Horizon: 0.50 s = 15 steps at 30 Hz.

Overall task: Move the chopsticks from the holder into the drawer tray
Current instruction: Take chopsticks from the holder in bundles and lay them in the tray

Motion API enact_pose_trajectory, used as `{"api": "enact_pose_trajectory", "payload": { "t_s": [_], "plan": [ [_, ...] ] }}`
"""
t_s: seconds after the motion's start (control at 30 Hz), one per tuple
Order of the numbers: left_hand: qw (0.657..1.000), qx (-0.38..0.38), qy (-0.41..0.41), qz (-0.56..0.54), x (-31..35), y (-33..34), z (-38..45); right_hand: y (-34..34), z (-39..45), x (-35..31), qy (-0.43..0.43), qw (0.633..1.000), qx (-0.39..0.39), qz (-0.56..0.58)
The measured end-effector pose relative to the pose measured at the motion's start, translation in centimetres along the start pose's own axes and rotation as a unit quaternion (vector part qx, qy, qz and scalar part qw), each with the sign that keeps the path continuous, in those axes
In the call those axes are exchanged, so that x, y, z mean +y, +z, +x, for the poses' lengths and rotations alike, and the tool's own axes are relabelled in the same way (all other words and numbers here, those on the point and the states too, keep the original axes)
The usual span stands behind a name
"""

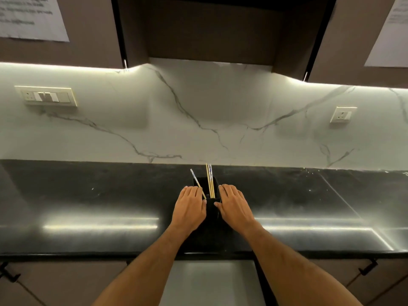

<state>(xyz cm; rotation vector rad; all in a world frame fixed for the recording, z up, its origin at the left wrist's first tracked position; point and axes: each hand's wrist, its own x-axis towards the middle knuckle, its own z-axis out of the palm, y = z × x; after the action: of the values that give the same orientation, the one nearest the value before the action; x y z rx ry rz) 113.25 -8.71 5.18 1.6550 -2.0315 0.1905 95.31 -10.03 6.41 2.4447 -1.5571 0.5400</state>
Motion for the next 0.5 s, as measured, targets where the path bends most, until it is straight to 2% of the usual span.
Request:
{"api": "enact_pose_trajectory", "payload": {
  "t_s": [0.33,0.5],
  "plan": [
    [0.999,0.013,-0.040,0.008,-2.1,4.2,10.3,3.7,10.7,4.8,-0.014,1.000,-0.002,-0.011],
    [0.997,-0.003,-0.073,-0.012,-4.3,7.4,13.5,7.2,15.1,6.1,0.004,0.999,-0.023,0.040]
  ]
}}
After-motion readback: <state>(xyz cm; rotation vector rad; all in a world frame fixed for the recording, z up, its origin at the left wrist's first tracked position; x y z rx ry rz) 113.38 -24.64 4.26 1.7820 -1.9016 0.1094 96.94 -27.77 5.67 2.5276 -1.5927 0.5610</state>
